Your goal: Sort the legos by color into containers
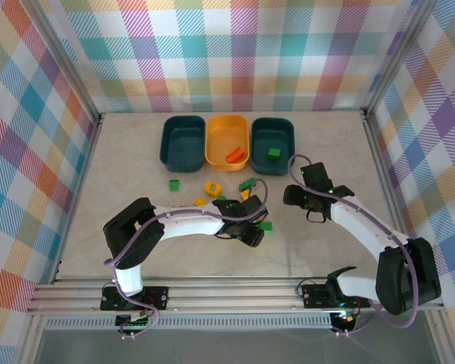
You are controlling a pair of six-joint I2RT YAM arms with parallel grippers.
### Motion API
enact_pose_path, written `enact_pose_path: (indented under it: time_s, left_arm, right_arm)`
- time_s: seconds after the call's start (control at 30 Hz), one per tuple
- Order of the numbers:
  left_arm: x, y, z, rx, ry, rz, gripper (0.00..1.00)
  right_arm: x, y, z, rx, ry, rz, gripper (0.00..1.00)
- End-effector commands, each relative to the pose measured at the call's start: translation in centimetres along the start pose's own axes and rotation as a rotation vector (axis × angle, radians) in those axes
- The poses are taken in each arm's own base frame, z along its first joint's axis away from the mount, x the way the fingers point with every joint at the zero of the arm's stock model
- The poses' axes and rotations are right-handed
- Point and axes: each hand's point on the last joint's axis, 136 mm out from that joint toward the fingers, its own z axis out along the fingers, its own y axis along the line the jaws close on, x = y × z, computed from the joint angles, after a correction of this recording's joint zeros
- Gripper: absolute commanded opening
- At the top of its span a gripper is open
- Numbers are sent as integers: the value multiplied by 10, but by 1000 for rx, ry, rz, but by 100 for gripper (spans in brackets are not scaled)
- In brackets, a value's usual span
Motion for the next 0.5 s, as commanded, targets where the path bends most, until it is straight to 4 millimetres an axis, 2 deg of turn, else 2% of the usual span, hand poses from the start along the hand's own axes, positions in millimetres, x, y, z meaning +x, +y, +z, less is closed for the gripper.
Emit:
enact_pose_path:
  time_s: [0.0,0.23,0.3,0.37,0.43,0.47]
  left_arm:
    - [11,-6,10,16,36,26,51]
    - [12,-6,0,-10,19,46,33]
    - [8,-10,-8,2,6,50,32]
    - [1,-24,-27,56,-26,67,28]
    - [-16,-34,-59,108,-115,65,27]
    - [-28,-31,-81,97,-180,68,26]
  right_arm:
    - [-9,7,-4,-14,-15,6,78]
    - [-11,9,-4,-21,-17,10,77]
    - [-12,9,-5,-23,-20,12,77]
    - [-13,10,-6,-26,-19,15,77]
    - [-16,12,-8,-29,-23,16,77]
    - [-17,12,-9,-29,-23,14,77]
